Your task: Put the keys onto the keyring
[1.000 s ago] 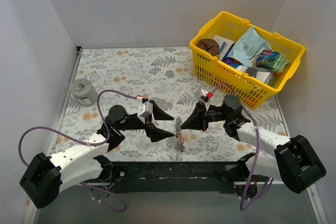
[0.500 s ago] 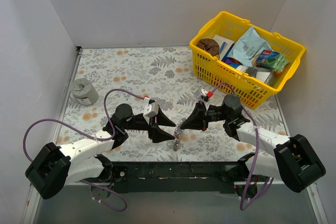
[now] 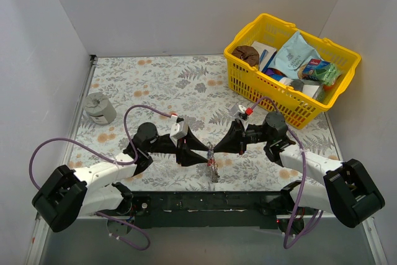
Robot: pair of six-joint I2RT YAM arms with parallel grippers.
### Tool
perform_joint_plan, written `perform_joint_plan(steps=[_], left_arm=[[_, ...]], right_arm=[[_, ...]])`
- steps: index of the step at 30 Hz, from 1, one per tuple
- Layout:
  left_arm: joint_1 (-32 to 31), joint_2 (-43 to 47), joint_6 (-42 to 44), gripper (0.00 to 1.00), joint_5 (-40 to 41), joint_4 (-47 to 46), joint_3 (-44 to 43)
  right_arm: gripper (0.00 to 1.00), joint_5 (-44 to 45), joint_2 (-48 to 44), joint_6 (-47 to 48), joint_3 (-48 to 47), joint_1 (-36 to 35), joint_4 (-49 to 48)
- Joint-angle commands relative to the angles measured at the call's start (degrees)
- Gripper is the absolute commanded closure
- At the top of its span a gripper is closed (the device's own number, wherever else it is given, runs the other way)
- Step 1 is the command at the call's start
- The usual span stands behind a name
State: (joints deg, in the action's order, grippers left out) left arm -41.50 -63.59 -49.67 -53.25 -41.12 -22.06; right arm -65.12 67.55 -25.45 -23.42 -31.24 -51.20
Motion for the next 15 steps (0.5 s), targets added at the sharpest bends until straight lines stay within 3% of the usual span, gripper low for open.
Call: perform_joint_plan(steps=[1, 15], left_arm=[[-0.1, -0.7, 0.5, 0.55, -1.6, -3.5, 0.9], [-0.1, -1.9, 2.8, 0.64, -0.7, -5.6, 1.8]], right_arm=[[0.99, -1.8, -0.5, -1.1, 0.5, -0.1, -4.9], [0.99, -4.3, -1.2, -1.7, 1.4, -0.1, -6.3]])
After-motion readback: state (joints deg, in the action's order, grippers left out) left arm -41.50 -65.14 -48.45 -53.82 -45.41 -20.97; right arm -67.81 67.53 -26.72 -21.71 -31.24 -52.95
